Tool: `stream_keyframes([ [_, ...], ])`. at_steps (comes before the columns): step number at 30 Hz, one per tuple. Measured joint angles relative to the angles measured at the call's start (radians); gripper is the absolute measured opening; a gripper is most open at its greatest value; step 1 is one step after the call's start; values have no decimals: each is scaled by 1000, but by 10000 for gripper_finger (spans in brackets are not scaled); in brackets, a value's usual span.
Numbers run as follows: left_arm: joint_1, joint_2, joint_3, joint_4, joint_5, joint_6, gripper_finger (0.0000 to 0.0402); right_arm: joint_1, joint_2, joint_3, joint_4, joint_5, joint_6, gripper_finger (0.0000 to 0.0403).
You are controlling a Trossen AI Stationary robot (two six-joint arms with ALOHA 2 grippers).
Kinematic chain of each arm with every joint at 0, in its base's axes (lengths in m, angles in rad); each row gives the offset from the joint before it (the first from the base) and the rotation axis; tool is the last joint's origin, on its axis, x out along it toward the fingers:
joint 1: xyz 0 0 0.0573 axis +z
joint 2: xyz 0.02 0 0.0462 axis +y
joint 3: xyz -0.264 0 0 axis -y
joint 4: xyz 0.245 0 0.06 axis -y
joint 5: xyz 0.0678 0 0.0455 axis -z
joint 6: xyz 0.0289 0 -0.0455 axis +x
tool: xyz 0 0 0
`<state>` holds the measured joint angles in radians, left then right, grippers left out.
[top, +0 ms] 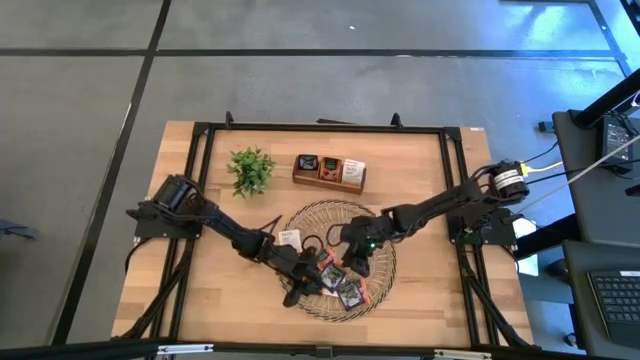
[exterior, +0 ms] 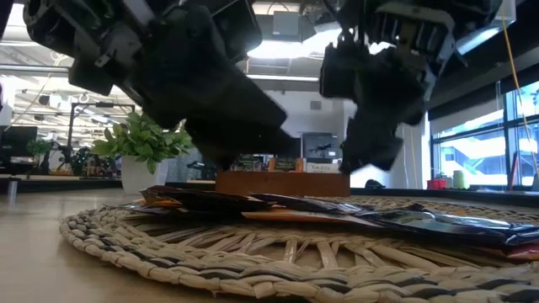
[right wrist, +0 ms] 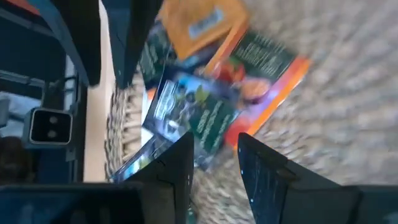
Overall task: Pick & Place Tea
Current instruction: Put the black and white tea bag into the left section of the wooden organizer
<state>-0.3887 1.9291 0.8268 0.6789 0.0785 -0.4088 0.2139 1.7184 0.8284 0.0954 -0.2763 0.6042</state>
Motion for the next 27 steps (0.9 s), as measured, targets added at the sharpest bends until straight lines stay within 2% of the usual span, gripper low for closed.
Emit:
stream_keyframes([
  [4, -6, 7, 5, -16, 11, 0, 119, 8, 57, 0, 29, -13, 21, 127],
  [9, -2, 9, 5, -72, -28, 0, 120, 6, 90, 0, 55, -14, 44, 127],
  [16, -1, 9, 5, -117, -93, -23, 116, 6, 95, 0, 65, -57, 81, 127],
  [27, -1, 9, 5, -135, -150, -34, 119, 6, 95, 0, 73, -59, 127, 126],
])
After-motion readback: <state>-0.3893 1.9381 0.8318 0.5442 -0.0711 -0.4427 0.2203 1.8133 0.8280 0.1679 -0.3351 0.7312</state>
